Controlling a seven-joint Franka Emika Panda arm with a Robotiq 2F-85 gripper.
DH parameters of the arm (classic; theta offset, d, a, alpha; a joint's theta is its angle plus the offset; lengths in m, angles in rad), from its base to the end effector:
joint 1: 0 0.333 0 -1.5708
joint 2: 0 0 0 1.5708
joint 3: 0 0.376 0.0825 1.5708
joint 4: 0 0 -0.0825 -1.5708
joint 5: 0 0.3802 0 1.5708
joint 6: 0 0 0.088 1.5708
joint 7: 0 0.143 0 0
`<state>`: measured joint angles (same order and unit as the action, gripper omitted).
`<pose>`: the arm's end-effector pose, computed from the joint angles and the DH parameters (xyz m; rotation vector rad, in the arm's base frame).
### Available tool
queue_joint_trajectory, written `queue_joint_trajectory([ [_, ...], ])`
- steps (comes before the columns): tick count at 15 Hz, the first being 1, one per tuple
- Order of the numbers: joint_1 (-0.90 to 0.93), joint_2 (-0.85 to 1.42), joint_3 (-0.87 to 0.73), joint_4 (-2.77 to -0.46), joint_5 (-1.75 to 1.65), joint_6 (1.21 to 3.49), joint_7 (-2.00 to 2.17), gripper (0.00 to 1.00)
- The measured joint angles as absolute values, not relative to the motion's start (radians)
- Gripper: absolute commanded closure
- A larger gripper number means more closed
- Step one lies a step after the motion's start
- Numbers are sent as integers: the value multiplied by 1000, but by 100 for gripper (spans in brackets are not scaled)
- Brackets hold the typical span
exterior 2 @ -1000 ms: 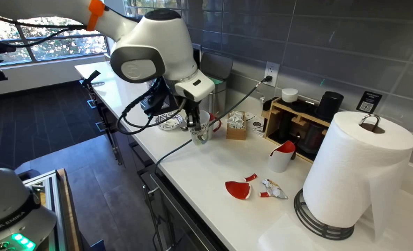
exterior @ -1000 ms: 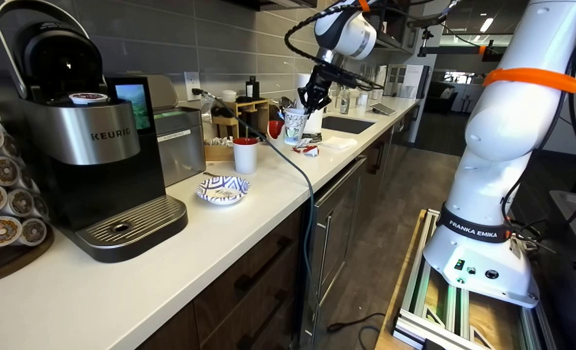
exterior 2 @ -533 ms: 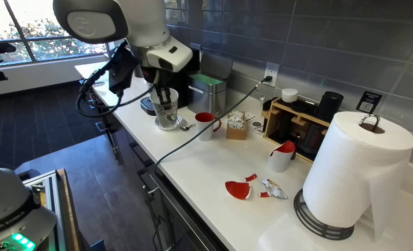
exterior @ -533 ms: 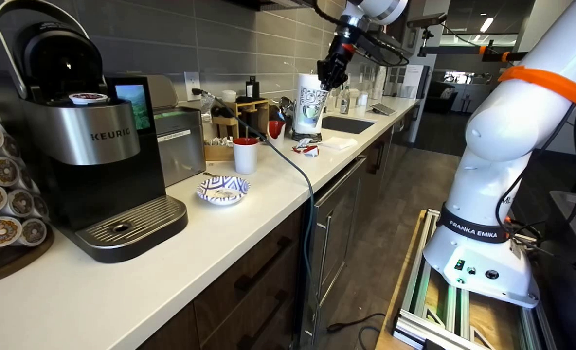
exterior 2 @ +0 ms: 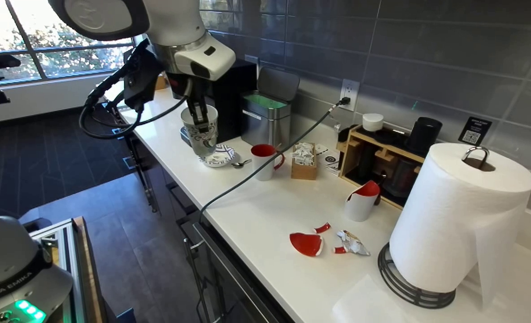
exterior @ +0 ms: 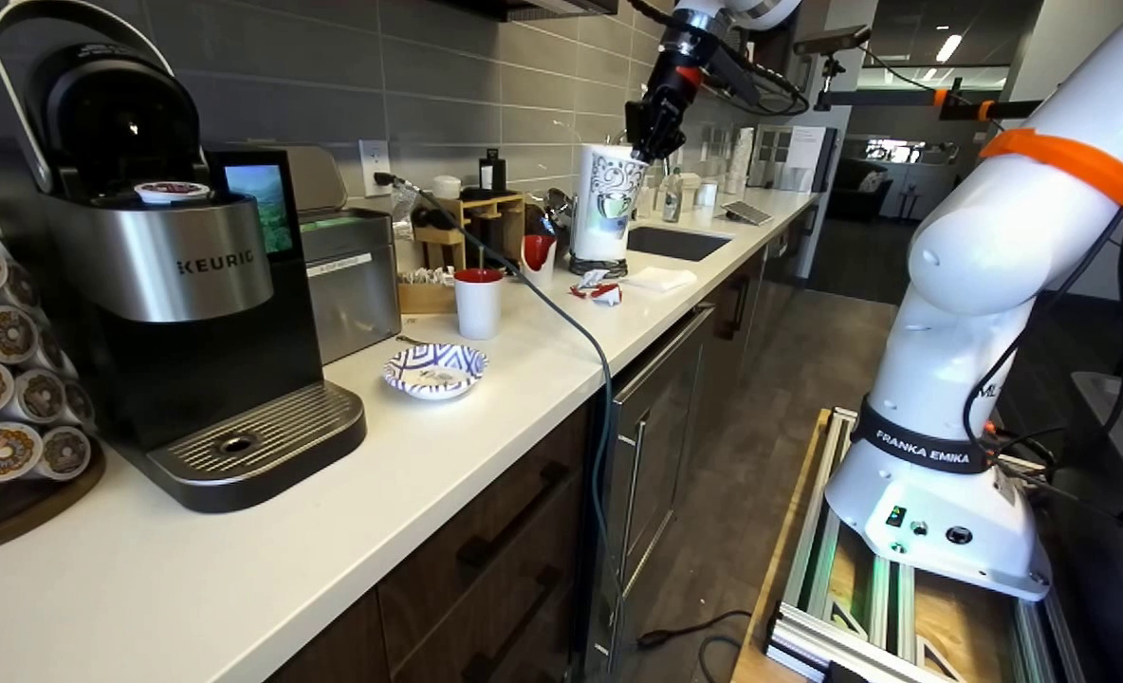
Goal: Put the paper cup inside the cabinet
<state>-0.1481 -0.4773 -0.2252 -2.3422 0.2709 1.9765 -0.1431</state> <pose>0.3726 -0.1308 0.5422 -2.7751 0.4285 -0.2553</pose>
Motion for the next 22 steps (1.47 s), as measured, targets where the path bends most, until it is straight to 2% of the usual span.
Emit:
queue_joint_trajectory([
  [10,-146,-481,-225,-2294,310,1982,-141,99],
  [22,-106,-448,-235,-1895,578,2125,35,99],
])
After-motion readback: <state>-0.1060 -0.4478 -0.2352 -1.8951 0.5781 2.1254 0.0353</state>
